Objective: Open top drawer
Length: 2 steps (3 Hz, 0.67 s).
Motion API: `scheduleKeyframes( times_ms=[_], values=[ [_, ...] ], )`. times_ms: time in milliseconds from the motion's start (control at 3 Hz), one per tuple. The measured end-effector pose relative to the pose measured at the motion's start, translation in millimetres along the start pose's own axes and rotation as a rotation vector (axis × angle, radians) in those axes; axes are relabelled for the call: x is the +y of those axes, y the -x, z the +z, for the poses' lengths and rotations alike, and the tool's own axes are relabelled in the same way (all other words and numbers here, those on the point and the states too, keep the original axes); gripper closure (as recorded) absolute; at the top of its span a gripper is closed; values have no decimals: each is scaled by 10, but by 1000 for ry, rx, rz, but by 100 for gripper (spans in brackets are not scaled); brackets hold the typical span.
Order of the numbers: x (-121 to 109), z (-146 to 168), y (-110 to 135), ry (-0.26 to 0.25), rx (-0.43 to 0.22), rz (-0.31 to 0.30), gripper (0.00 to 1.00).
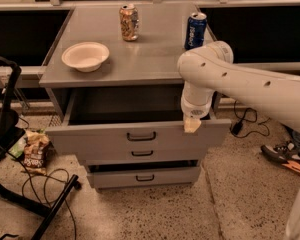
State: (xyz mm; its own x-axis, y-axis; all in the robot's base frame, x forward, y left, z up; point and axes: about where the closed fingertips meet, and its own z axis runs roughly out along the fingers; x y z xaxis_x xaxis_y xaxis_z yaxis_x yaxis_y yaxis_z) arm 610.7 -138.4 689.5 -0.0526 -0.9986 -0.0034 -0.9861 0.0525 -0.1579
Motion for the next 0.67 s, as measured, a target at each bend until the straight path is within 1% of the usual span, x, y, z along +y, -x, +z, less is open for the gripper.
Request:
scheduleKeyframes(
  times_ms=[333, 667],
  values=[
    [146, 40, -101, 24, -2, 9, 100],
    [150, 12, -74, 24, -2, 9, 100]
  ],
)
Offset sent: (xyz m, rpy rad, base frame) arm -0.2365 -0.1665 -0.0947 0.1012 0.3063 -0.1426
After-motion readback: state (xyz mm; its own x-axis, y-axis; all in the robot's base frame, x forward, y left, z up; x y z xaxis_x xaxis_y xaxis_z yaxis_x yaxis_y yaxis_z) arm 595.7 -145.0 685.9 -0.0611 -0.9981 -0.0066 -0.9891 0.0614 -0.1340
